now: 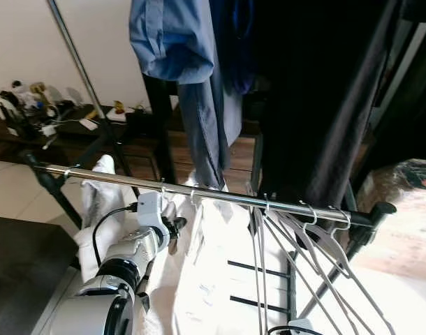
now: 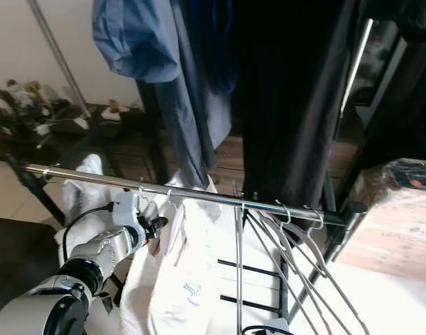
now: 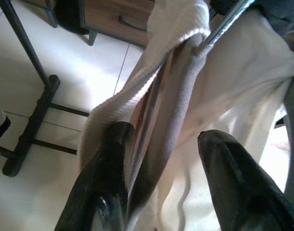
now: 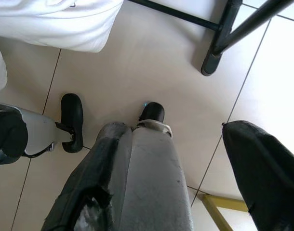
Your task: Hang hanger
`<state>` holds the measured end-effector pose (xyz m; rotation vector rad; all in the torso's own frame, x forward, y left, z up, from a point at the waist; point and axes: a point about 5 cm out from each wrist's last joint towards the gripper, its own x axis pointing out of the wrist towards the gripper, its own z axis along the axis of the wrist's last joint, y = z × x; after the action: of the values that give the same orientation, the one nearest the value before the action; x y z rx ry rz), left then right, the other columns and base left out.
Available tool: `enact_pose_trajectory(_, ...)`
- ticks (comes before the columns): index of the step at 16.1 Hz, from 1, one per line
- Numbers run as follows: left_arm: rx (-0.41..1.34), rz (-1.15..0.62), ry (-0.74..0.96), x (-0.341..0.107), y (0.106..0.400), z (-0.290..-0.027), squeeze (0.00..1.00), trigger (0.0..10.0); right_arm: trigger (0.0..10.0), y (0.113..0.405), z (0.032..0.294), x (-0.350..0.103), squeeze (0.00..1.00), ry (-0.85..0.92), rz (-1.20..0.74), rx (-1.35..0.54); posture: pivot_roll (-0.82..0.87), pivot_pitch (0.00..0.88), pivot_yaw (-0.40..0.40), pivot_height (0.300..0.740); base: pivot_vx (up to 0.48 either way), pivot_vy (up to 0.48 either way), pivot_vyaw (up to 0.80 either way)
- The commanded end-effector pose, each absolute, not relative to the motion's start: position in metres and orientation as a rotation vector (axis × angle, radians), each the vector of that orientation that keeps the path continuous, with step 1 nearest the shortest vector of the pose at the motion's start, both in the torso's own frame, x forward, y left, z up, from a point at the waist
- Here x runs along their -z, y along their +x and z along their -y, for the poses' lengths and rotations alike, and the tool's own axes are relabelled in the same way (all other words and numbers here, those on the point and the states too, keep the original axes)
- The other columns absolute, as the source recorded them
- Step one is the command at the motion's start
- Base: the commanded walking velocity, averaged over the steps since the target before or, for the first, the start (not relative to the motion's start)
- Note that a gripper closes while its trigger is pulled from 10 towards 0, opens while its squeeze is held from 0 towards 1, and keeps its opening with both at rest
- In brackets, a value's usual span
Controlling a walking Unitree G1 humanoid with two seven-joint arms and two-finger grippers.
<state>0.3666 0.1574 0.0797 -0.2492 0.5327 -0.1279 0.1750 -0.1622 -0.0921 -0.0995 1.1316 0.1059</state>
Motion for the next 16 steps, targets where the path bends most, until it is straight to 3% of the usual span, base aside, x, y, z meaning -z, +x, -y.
enact_pose_trajectory(1,0.097,-0.523,-0.254,-0.084,0.369,-0.164,0.0,0.0,10.0,0.174,0.162,0.092,0.0,-0.1,-1.129,-0.109,-0.09,0.103,0.016,0.74,0.0,0.0,0.0)
enact_pose_trajectory(8,0.064,-0.5,-0.231,-0.087,0.371,-0.169,0.0,0.0,10.0,0.176,0.162,0.092,0.0,-0.099,-1.127,-0.107,-0.09,0.107,0.016,0.74,0.0,0.0,0.0)
enact_pose_trajectory(16,0.032,-0.423,-0.087,-0.094,0.373,-0.179,0.0,0.0,10.0,0.177,0.161,0.091,0.0,-0.106,-1.129,-0.112,-0.08,0.087,0.017,0.74,0.0,0.0,0.0)
